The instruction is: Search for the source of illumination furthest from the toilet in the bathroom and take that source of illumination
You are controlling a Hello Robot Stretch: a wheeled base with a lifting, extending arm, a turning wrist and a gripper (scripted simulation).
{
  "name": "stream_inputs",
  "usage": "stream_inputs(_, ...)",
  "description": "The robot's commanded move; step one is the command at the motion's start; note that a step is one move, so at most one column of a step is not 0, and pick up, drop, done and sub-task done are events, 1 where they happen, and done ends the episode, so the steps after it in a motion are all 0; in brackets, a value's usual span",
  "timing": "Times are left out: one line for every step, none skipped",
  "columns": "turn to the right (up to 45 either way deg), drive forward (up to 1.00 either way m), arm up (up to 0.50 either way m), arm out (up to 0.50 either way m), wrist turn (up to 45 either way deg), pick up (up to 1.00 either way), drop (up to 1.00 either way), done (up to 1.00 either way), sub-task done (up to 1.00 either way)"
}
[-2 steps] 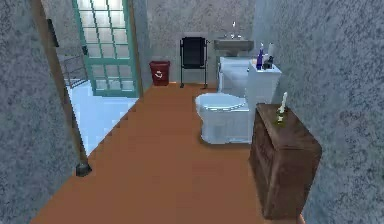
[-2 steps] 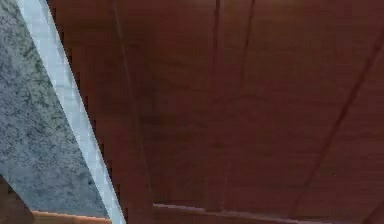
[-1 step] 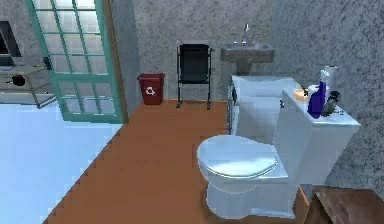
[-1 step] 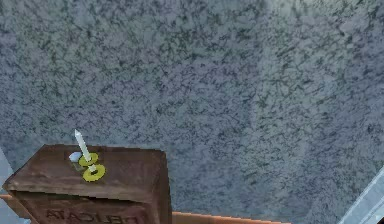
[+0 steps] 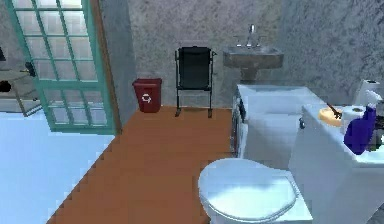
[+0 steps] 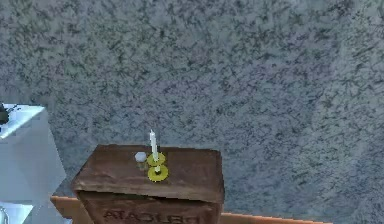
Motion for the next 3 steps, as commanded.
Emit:
stream_inputs(24.0, 0.0, 0.0, 0.0, 0.0, 0.0, 0.0, 0.0, 0.0)
stream_inputs(0.0, 0.25, 0.0, 0.0, 0.0, 0.0, 0.0, 0.0, 0.0)
stream_inputs(45.0, 0.0, 0.0, 0.0, 0.0, 0.0, 0.0, 0.0, 0.0)
